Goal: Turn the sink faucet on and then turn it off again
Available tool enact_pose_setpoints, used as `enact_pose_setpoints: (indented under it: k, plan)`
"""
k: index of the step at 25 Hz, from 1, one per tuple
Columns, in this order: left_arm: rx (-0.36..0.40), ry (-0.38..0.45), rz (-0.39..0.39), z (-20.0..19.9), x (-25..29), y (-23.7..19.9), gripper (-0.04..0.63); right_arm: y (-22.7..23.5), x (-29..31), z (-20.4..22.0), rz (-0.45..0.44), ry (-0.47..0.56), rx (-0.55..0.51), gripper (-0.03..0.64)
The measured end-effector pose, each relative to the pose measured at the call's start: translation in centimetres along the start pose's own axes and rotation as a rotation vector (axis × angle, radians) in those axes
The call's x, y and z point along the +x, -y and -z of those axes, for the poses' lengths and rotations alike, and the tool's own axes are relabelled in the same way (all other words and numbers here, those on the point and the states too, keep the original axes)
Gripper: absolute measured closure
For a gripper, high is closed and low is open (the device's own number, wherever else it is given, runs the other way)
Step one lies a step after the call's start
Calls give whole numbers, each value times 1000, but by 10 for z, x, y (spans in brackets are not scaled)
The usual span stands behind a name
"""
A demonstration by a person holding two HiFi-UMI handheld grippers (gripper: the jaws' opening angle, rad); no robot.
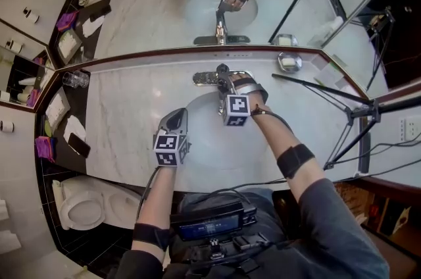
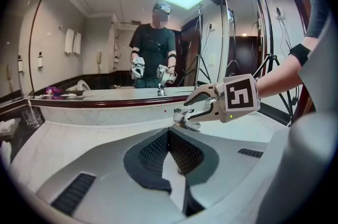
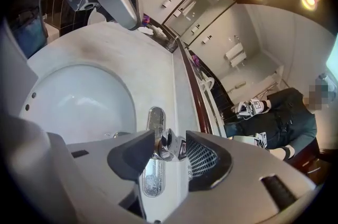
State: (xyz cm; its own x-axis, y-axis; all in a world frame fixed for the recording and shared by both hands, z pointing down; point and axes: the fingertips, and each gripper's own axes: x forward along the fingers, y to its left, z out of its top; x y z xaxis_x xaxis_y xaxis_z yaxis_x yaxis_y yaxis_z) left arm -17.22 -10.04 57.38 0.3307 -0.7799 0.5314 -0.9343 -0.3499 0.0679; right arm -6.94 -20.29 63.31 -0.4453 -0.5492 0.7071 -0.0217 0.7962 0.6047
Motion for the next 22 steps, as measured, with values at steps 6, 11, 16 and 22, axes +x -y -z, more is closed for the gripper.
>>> enact_pose_setpoints:
  k: [6,11,16,22]
  plan:
    - [-6,-7,1,4,1,-1,592,-11,10,7,-22,-28,-34,452]
    - [-17,-18,-2,10,2,-6,592,-8,9,6,5,-33,-44,482]
    - [-16,-22,4,11,2,-5,592,-10,8,5,10,-48,-31,482]
    - [-16,-21,3,11,4,-5,592,-11,9,7,21,-53,-16,482]
